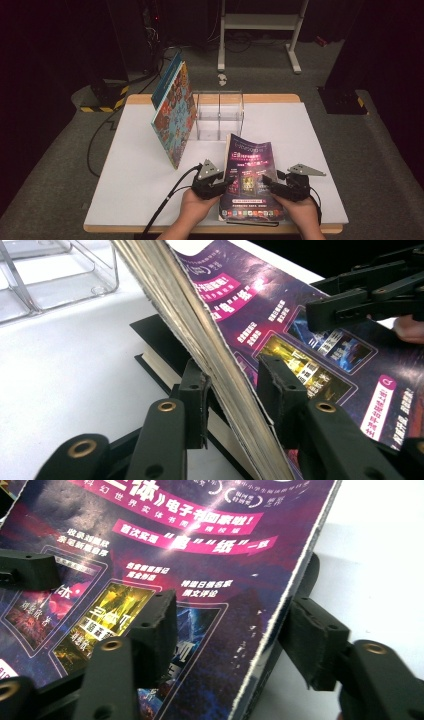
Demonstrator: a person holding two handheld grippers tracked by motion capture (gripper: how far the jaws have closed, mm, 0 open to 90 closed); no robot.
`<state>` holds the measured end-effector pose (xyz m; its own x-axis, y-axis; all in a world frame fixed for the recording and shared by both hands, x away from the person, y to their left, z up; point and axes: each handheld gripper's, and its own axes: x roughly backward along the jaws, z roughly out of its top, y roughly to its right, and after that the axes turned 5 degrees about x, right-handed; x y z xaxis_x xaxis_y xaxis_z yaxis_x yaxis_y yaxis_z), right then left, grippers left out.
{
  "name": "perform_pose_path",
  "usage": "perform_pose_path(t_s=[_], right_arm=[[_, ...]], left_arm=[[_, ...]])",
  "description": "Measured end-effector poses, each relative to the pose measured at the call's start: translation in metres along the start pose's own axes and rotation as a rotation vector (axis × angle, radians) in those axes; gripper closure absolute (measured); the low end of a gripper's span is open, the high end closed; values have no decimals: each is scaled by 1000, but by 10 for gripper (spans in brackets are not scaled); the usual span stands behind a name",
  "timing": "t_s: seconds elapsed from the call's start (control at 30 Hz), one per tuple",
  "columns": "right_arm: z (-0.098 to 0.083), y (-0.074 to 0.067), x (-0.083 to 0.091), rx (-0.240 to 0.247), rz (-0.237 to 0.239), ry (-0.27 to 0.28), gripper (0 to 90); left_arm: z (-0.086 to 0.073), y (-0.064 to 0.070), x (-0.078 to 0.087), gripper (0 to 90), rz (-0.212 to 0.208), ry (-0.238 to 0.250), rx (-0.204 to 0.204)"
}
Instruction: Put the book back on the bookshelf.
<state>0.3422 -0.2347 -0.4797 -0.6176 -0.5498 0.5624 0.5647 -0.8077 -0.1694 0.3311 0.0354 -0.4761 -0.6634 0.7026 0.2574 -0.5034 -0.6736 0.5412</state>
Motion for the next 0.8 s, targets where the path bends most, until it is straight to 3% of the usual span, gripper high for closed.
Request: perform_pose_path(t_s=[0.4, 0.8], right_arm=[[5, -2, 11, 12, -8, 21, 595], [9, -5, 17, 14, 24, 62, 629]], left_arm=[[0, 5, 5, 710, -11, 34, -29], [7, 12, 17, 758, -30, 104, -68]])
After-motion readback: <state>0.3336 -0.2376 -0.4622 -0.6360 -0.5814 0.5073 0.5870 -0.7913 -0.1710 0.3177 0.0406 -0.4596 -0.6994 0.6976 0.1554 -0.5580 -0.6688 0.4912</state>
